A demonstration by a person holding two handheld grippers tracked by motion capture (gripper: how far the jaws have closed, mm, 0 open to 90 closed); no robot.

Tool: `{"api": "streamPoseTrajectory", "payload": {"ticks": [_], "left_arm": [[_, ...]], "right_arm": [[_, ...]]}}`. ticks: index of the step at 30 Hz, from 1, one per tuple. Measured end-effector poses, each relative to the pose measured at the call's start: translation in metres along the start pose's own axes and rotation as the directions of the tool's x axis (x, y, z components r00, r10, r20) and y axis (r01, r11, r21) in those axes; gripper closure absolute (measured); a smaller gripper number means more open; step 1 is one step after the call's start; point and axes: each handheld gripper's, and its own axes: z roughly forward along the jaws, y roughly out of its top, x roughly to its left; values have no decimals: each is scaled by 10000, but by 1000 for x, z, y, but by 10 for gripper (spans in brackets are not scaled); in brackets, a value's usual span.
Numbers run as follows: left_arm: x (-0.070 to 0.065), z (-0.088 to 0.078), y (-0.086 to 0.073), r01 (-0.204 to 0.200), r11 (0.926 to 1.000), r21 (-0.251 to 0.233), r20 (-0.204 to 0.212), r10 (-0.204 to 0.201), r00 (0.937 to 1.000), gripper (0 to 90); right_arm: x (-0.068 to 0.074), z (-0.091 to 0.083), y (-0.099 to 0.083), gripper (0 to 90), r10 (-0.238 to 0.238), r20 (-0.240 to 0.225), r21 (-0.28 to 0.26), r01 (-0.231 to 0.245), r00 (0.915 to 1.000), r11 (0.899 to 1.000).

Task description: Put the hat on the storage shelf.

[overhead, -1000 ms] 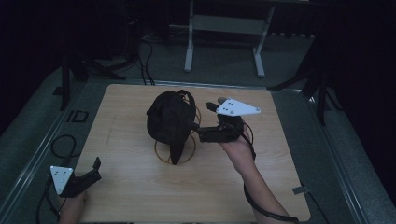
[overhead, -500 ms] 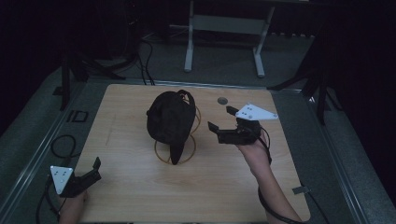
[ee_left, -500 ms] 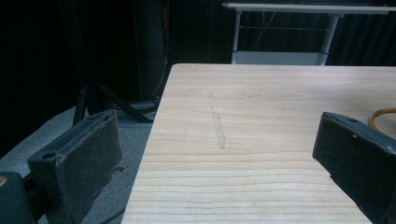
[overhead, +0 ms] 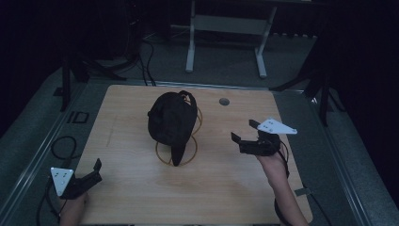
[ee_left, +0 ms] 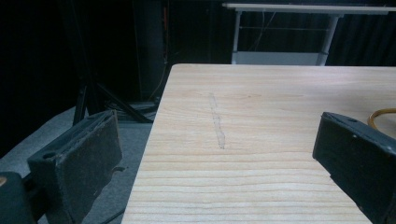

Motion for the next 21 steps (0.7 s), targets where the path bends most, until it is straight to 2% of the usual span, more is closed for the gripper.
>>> {"api": "streamPoseTrajectory", "payload": {"ticks": [12,13,15,19,21], "left_arm": [[0,0,0,-6,10000,-12,-16,6,10000,17],[0,0,0,-6,10000,-12,-16,6,10000,17],[0,0,0,-6,10000,-11,-24,6,10000,17],[0,0,0,1,10000,-9,-27,-1,10000,17],[0,0,0,-26,10000,-5,-29,26,10000,17]], "right_arm": [[-31,-18,-58,136,412,1085,507,-469,9932,9976],[-31,-18,-58,136,412,1085,507,-469,9932,9976],[-40,-23,-72,137,723,1327,592,-807,9885,9950],[-48,-29,-84,137,925,1632,606,-1035,9823,9928],[-54,-34,-93,138,1105,1935,628,-1248,9748,9902]]}}
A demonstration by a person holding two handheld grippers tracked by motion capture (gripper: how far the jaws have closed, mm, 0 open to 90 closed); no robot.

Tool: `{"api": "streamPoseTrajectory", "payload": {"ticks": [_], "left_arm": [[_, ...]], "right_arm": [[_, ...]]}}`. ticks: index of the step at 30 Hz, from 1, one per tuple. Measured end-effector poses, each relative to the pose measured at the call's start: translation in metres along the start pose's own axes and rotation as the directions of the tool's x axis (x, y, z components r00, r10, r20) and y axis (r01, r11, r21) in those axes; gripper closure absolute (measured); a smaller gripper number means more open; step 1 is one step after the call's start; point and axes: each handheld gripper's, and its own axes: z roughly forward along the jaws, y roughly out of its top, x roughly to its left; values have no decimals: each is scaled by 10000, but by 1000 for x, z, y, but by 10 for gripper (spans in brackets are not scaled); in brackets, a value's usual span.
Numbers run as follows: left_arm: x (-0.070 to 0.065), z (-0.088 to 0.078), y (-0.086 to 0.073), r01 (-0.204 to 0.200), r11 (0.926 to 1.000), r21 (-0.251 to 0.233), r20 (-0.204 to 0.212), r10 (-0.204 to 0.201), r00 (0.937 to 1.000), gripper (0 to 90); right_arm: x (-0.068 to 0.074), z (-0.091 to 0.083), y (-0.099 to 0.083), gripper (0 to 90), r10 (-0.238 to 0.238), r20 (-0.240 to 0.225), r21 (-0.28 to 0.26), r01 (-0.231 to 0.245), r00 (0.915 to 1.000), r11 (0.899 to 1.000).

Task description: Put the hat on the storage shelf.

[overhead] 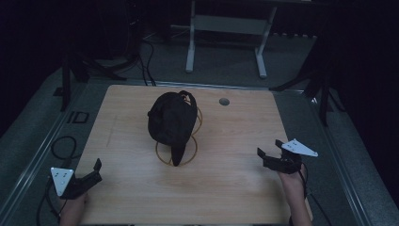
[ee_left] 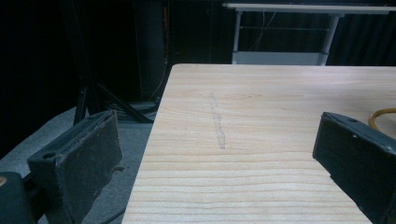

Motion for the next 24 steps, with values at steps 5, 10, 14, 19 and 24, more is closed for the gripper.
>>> {"api": "streamPoseTrajectory", "payload": {"ticks": [5,10,14,19,24], "left_arm": [[0,0,0,1,10000,0,0,-1,10000,17],[0,0,0,28,10000,-1,25,-28,10000,18],[1,0,0,41,10000,-4,36,-41,10000,17],[1,0,0,104,9999,6,60,-104,9999,17],[1,0,0,125,9999,19,47,-125,9999,17]], "right_arm": [[-11,-4,-14,138,287,344,195,-294,9990,9994],[-17,-3,-24,138,451,579,399,-474,9973,9981],[-18,-3,-25,139,397,736,403,-428,9965,9983],[-18,-1,-29,140,342,839,609,-394,9959,9974],[-21,-2,-29,140,499,842,529,-545,9952,9971]]}}
